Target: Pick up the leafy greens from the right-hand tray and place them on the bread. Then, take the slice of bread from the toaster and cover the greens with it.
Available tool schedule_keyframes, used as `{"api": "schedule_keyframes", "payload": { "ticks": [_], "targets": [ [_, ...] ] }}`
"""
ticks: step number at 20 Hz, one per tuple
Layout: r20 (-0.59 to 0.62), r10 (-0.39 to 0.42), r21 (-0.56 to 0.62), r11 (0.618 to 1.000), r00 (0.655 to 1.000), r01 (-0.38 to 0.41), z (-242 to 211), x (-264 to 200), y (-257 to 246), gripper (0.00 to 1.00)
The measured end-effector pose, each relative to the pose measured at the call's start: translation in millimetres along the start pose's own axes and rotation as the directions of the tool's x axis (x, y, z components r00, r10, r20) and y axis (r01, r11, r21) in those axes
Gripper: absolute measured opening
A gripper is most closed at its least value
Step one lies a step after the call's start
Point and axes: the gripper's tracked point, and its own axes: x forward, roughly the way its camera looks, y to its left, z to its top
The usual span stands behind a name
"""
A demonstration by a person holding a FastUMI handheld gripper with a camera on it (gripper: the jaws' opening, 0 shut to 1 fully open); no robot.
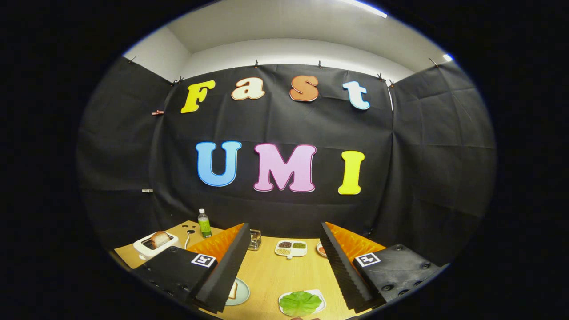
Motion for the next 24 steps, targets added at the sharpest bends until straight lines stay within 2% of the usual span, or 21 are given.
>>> {"api": "schedule_keyframes", "payload": {
  "ticks": [4,8,14,20,24],
  "targets": [
    [-0.019,-0.039,0.01,0.999,0.999,0.039,-11,0,-17,0.97],
    [-0.094,-0.074,0.062,0.995,0.993,0.08,-36,5,-28,0.97],
    [-0.206,-0.072,0.086,0.992,0.976,0.092,-82,18,-39,0.98],
    [-0.374,-0.035,0.124,0.988,0.927,0.088,-152,26,-41,0.98],
    [-0.46,-0.01,0.106,0.992,0.888,0.066,-199,30,-49,0.98]
  ]
}}
